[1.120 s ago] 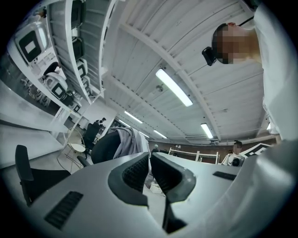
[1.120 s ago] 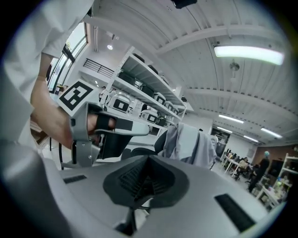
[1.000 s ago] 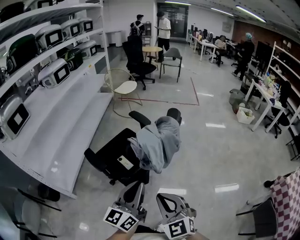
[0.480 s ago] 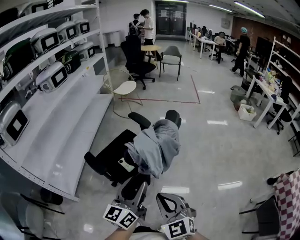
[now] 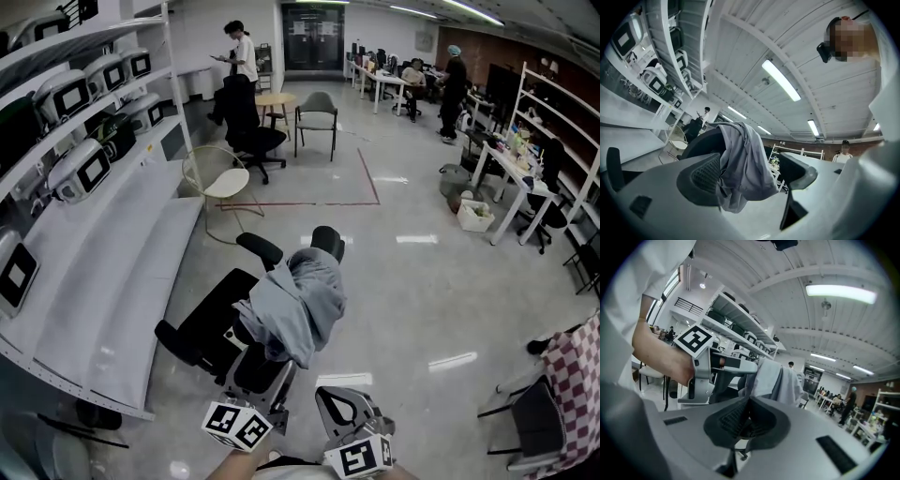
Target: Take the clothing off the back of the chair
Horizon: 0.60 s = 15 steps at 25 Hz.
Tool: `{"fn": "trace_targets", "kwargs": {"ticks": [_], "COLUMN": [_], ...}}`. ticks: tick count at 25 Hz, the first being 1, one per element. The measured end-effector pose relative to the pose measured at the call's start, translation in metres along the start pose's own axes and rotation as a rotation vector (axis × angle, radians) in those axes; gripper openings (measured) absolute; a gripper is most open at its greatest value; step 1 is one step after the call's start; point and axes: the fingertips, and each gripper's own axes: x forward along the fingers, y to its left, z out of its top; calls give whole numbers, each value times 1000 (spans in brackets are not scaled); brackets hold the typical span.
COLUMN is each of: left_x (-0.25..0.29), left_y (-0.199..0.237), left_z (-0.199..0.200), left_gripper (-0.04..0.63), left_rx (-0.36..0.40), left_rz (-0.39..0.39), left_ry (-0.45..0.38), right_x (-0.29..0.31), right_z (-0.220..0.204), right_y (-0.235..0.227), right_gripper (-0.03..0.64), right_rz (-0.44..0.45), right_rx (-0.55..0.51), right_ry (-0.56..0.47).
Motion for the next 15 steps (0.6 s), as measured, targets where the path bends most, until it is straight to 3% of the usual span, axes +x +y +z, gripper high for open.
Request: {"fn": "trace_targets", "kwargs": {"ticks": [15], "left_x": [42], "left_y": [12], "left_z": [-5], "left_gripper": [388], "left_rx": [-79], "left_rz": [-13], "left_ry": [52], "right_x": [15], "right_z": [-3], "right_y": [-28], "right_gripper": [17], "right_rz": [-53], "right_rx": [12], "right_ry": [15]}}
